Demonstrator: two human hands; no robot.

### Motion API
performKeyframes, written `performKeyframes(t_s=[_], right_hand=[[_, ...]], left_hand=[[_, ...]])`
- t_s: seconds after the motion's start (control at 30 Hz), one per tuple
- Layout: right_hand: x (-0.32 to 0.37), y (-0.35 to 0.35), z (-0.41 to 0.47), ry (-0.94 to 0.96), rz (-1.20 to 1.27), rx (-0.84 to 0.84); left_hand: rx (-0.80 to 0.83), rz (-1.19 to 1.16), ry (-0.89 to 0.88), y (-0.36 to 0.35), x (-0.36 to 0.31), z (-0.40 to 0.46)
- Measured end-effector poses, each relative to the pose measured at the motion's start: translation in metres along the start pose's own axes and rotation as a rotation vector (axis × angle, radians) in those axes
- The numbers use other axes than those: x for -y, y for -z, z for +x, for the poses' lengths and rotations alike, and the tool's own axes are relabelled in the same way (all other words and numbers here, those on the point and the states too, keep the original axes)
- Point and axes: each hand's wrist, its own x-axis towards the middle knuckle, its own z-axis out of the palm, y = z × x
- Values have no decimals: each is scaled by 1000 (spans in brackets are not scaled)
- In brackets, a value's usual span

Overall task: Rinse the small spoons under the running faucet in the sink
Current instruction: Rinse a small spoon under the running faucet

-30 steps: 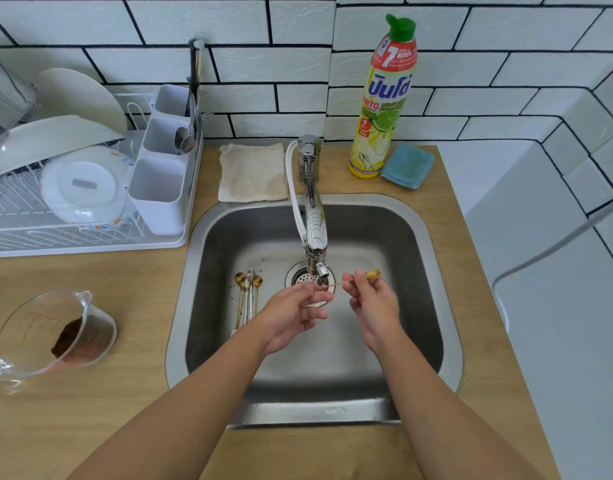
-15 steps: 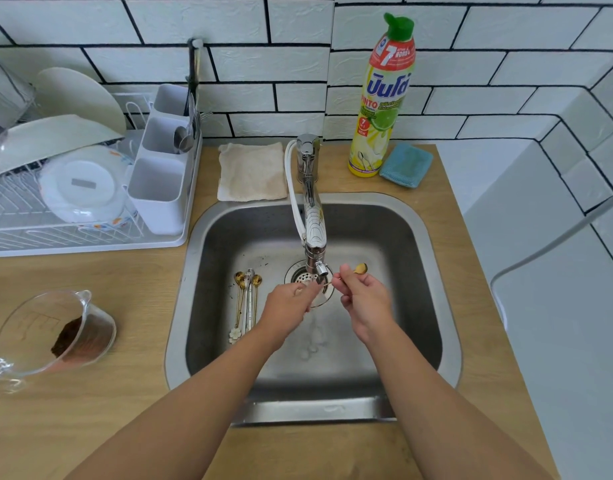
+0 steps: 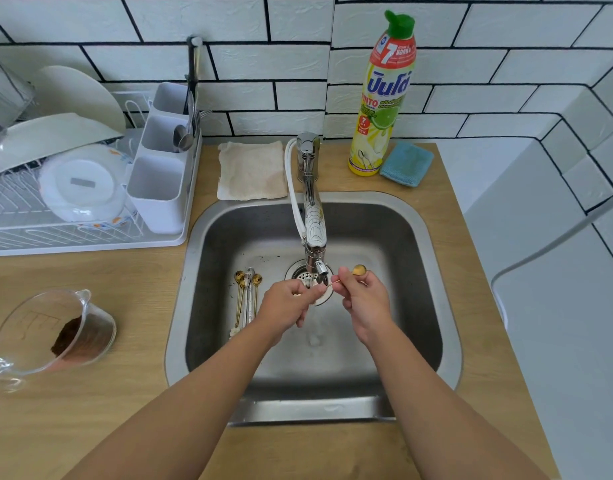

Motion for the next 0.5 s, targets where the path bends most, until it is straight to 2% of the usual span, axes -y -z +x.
performKeyframes(t_s=[0.1, 0.17, 0.23, 0.37, 0.43, 0.5], right_hand=[[5, 5, 2, 15, 51, -43], [6, 6, 3, 14, 81, -54], [5, 6, 1, 10, 84, -28], [1, 2, -1, -2, 37, 51], [2, 4, 1, 6, 62, 37], [5, 7, 4, 5, 106, 7]], left_hand=[[251, -148, 73, 4, -1, -1], [337, -235, 131, 8, -2, -1], [269, -209, 137, 6, 0, 0], [25, -195, 84, -4, -2, 2], [63, -252, 102, -5, -5, 4], [238, -381, 176, -1, -7, 4]])
